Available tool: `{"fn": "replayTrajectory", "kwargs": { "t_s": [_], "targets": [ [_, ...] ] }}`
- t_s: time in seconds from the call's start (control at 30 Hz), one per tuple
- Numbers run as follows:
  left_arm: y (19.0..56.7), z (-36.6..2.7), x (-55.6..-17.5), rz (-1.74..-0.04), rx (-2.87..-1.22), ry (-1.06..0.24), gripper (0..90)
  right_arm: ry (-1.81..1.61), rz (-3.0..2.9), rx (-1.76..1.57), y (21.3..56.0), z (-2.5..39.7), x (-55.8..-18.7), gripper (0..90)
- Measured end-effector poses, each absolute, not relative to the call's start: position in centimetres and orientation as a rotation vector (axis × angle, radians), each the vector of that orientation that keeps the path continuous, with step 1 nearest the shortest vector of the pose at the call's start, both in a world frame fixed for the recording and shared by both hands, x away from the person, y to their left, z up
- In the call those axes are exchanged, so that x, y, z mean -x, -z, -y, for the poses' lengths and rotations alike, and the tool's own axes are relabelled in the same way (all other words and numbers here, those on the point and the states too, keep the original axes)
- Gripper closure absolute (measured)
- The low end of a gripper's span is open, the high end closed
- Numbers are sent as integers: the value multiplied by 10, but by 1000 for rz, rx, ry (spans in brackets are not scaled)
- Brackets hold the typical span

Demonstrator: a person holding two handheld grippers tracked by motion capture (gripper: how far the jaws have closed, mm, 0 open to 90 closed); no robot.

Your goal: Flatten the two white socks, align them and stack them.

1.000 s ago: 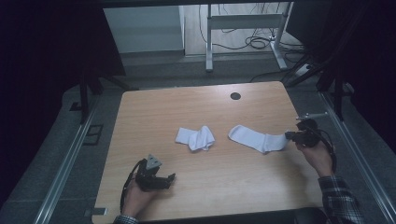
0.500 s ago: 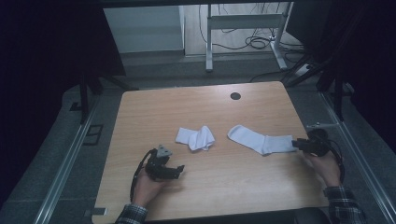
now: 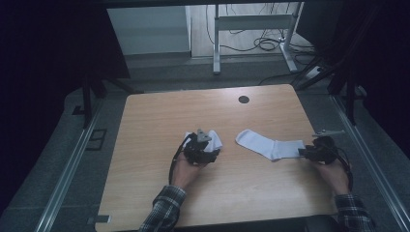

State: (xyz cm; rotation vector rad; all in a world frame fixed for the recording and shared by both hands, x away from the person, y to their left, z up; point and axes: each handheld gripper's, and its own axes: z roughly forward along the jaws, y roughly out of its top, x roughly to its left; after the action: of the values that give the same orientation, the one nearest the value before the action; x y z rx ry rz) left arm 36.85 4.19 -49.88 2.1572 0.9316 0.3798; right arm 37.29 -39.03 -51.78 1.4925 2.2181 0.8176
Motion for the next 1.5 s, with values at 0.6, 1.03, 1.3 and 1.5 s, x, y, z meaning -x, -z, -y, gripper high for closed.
{"fn": "replayTrajectory", "kwargs": {
  "t_s": [0.6,1.03,1.3,1.5],
  "targets": [
    [515,38,-424,-936,-2196,-349,623,-885,-2153,-1510,514,398,-368,580],
    [537,47,-431,-968,-2181,-293,799,-864,-2206,-1533,521,393,-369,813],
    [529,46,-426,-945,-2182,-302,870,-884,-2202,-1530,516,392,-367,838],
    [506,33,-418,-922,-2153,-326,870,-940,-2182,-1493,503,389,-363,840]
  ]
}}
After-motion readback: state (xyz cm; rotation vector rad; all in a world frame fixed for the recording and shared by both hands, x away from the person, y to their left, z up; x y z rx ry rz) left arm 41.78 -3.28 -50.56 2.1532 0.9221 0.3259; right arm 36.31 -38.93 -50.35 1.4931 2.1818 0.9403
